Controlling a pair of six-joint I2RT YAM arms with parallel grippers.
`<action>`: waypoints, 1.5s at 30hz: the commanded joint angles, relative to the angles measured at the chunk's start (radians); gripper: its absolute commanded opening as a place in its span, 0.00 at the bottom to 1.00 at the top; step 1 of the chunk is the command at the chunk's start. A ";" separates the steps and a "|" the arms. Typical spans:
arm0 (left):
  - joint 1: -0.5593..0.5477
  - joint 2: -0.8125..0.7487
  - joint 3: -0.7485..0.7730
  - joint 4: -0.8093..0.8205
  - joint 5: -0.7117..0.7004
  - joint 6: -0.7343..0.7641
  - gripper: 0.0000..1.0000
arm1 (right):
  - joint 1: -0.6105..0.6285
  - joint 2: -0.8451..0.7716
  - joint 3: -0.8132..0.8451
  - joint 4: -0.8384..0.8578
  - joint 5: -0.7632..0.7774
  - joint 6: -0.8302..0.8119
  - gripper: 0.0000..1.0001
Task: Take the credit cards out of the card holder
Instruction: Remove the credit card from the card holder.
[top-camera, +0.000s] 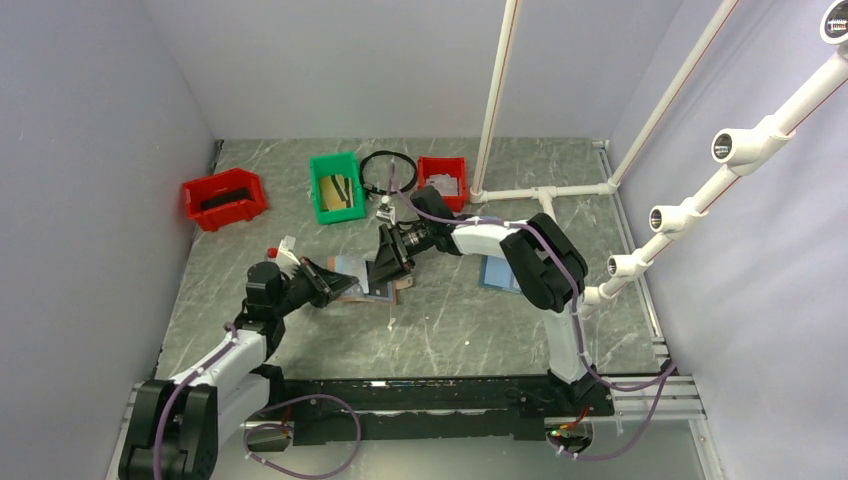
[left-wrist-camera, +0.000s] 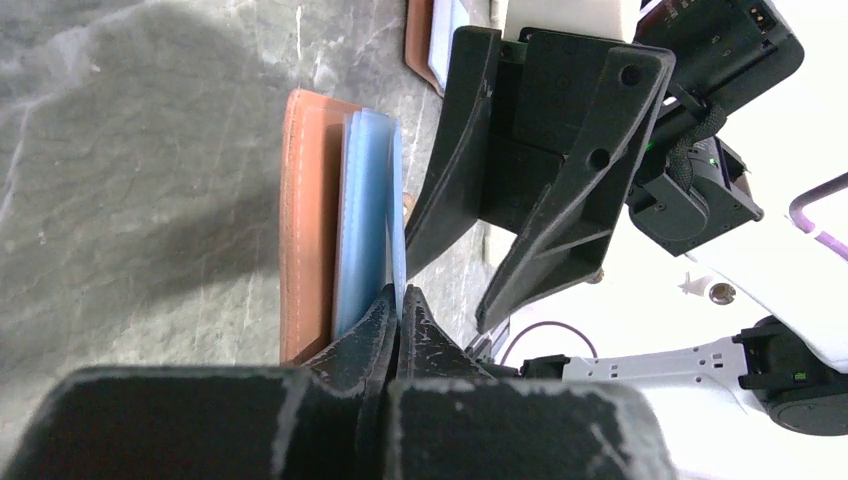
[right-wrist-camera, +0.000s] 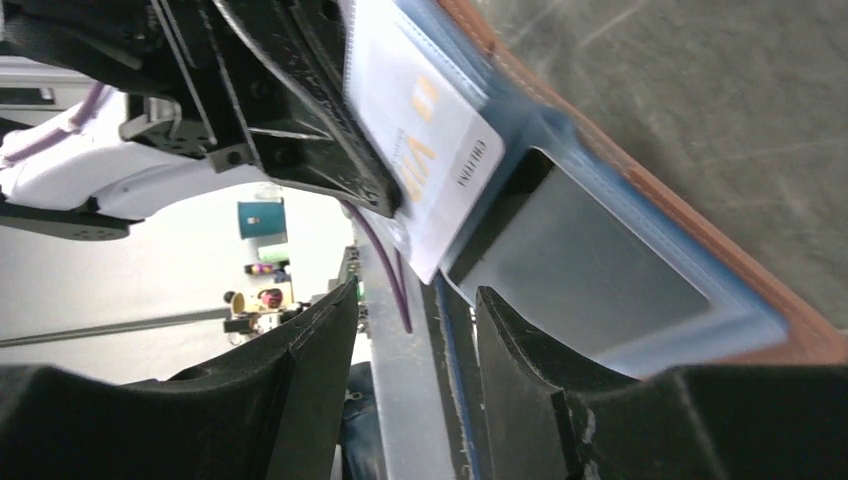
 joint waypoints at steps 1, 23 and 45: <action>0.003 0.031 0.028 0.156 0.041 -0.014 0.00 | 0.015 -0.062 -0.011 0.176 -0.077 0.154 0.49; -0.003 -0.025 0.045 0.168 -0.042 -0.056 0.00 | 0.001 -0.106 0.025 0.053 -0.014 0.085 0.47; -0.068 0.117 0.082 0.331 -0.022 -0.113 0.04 | -0.004 -0.074 0.008 0.223 -0.042 0.268 0.16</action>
